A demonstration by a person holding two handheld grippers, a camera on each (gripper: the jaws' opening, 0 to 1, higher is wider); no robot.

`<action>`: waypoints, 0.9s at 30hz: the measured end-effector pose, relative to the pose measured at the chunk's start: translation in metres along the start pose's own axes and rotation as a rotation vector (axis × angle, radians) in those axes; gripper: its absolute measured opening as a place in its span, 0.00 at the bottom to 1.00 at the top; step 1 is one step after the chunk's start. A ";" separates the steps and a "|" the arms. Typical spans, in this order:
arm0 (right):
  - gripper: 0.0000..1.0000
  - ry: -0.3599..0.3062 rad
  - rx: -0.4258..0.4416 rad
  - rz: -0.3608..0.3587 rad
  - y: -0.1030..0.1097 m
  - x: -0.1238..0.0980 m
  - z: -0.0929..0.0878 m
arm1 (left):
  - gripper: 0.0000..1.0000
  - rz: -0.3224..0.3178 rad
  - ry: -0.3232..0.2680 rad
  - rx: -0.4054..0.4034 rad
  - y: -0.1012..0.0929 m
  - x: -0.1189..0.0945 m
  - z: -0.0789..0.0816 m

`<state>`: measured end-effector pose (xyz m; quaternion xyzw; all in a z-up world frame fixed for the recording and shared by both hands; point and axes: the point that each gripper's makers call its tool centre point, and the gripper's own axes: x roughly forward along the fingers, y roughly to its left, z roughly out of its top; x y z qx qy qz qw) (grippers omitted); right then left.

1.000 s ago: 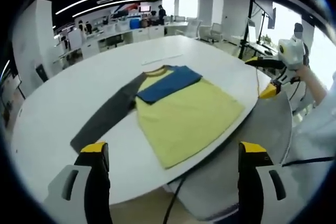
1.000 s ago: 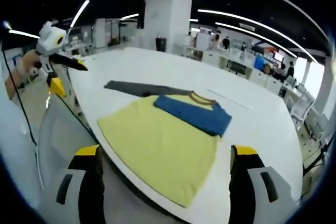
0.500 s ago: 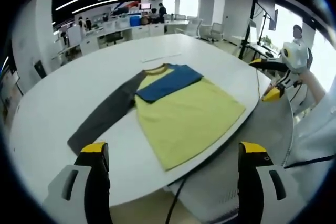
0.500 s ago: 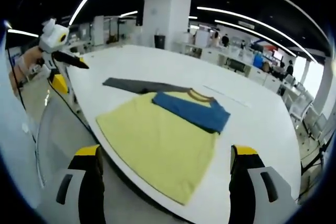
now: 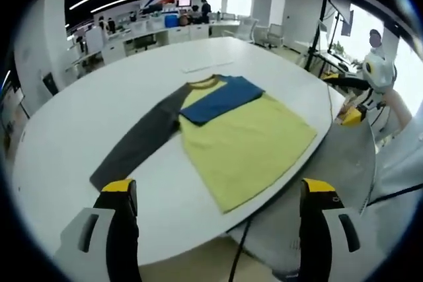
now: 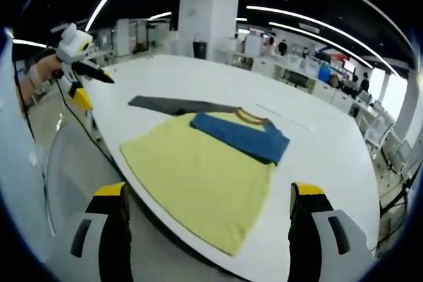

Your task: Fold the garment on the visible template until the final outline fits inside the template.

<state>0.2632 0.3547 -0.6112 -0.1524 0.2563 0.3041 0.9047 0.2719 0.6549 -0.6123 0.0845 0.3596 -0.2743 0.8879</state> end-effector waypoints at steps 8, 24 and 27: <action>1.00 0.001 0.020 -0.012 0.001 0.001 -0.003 | 0.99 0.035 0.004 -0.002 0.033 -0.001 0.003; 1.00 0.005 0.063 -0.063 -0.003 -0.002 -0.008 | 0.86 0.070 0.014 -0.076 0.104 0.011 -0.006; 1.00 0.015 0.071 -0.077 -0.006 -0.003 -0.010 | 0.84 0.050 0.017 -0.114 0.115 0.015 -0.010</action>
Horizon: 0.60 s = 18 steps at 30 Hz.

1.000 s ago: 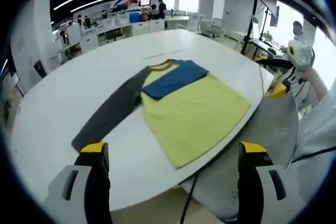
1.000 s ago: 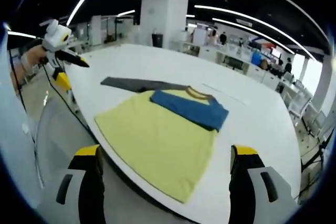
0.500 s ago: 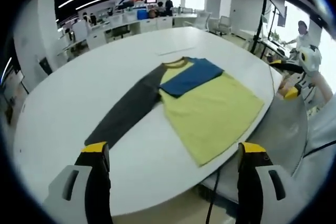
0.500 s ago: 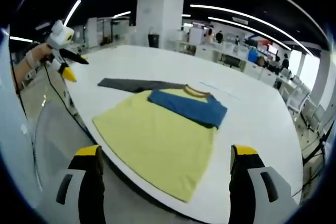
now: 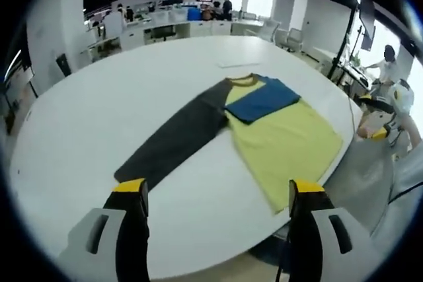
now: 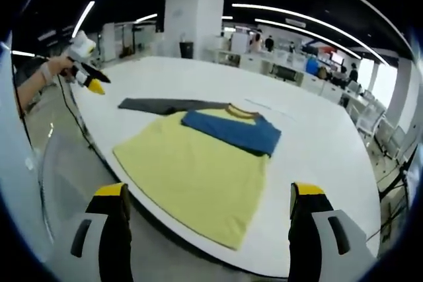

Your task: Fold the garment on the visible template until the final outline fits inside the template.

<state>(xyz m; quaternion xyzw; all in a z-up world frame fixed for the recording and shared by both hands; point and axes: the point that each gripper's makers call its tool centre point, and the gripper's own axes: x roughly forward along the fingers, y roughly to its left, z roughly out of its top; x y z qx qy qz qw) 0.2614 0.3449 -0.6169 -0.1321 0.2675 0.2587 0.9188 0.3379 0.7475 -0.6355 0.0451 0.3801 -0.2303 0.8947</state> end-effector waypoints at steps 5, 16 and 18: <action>1.00 0.015 0.000 -0.006 0.000 0.000 -0.001 | 0.71 0.016 0.002 -0.049 0.028 0.012 -0.007; 1.00 0.019 0.009 -0.006 0.004 -0.002 0.001 | 0.50 0.099 -0.013 -0.189 0.092 0.040 -0.035; 1.00 0.018 0.014 -0.008 0.004 -0.001 0.002 | 0.49 0.107 0.002 -0.201 0.098 0.044 -0.042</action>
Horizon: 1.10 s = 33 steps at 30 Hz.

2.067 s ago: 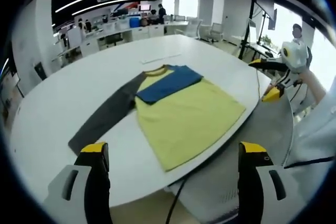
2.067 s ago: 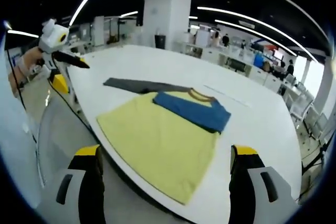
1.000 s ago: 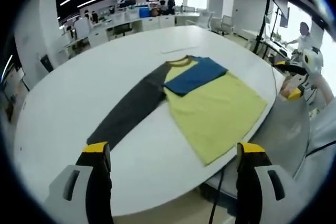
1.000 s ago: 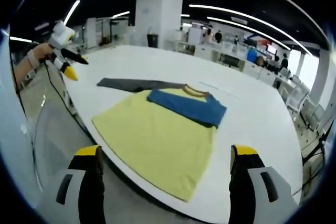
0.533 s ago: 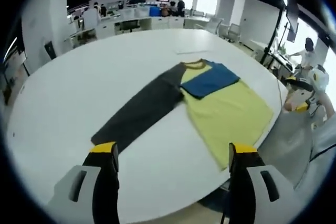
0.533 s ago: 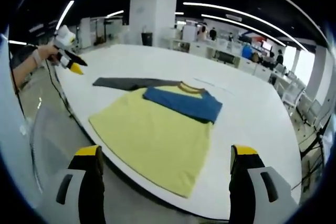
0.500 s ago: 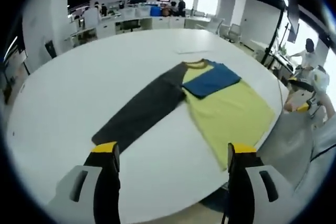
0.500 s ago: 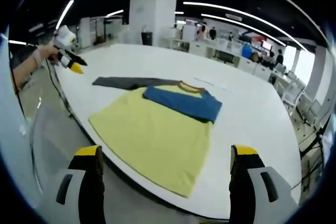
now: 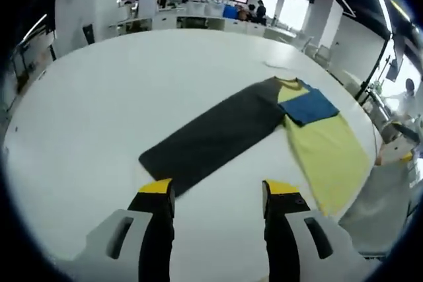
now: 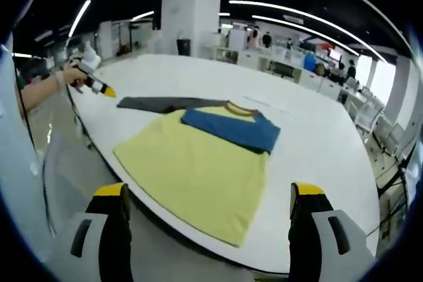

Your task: Fold the garment on the visible template until the final outline fits inside the template.

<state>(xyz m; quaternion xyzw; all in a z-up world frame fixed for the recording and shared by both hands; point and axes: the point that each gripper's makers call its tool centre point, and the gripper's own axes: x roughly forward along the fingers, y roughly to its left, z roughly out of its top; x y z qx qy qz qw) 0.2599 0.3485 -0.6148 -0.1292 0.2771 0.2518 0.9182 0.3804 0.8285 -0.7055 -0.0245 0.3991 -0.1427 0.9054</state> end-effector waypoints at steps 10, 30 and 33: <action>1.00 -0.001 0.026 0.031 0.007 0.005 0.004 | 0.33 0.070 -0.035 -0.105 0.031 0.020 -0.004; 1.00 0.014 0.008 0.007 0.012 0.008 0.013 | 0.18 0.173 -0.015 -0.207 0.082 0.051 -0.011; 1.00 0.020 0.007 -0.004 0.012 0.008 0.013 | 0.17 0.173 0.008 -0.149 0.080 0.052 -0.012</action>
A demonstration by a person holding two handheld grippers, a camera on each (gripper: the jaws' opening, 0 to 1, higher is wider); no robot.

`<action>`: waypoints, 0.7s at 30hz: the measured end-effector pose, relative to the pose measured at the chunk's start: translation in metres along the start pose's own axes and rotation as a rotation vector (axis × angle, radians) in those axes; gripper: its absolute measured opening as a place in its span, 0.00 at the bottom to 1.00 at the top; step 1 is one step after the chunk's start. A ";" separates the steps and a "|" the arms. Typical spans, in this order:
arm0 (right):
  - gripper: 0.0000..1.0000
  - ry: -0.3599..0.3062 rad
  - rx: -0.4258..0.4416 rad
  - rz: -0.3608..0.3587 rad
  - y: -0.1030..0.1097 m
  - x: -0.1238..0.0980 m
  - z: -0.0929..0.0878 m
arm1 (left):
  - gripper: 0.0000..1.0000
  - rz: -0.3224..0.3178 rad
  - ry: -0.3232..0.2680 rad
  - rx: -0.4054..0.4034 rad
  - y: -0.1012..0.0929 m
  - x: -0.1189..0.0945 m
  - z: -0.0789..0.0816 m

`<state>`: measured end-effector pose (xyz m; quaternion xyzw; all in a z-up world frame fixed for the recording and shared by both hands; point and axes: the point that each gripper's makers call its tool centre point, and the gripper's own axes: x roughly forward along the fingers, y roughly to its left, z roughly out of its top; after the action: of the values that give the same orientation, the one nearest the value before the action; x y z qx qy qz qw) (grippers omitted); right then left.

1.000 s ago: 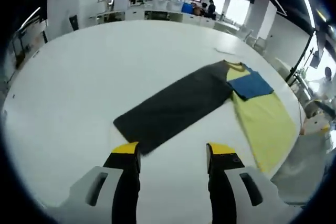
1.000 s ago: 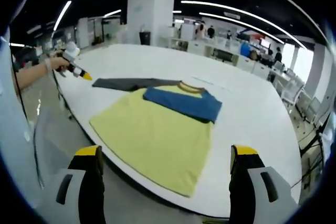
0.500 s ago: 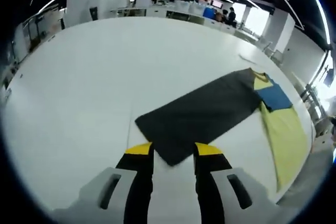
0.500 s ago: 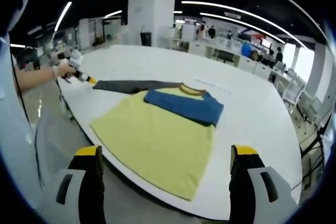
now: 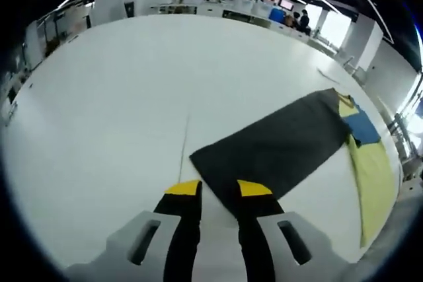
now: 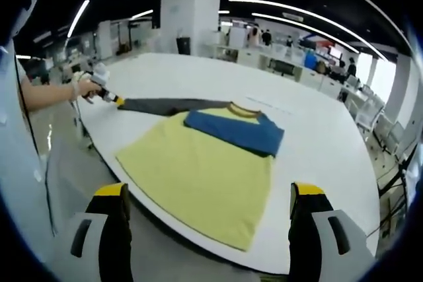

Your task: Fold the garment on the visible template until the final outline fits inside the template.

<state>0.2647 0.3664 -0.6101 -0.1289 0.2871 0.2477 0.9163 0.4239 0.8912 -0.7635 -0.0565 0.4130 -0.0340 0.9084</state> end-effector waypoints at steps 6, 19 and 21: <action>1.00 -0.002 0.002 -0.009 0.004 0.001 0.004 | 0.15 0.013 0.013 0.094 -0.003 0.001 -0.001; 1.00 -0.003 0.005 -0.025 0.001 -0.004 0.003 | 0.00 -0.032 0.059 0.085 -0.013 0.002 -0.004; 1.00 0.005 0.003 -0.025 -0.001 -0.003 0.002 | 0.00 -0.034 0.065 0.082 -0.013 0.002 -0.004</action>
<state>0.2639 0.3648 -0.6066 -0.1317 0.2881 0.2357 0.9187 0.4222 0.8776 -0.7655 -0.0250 0.4395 -0.0679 0.8953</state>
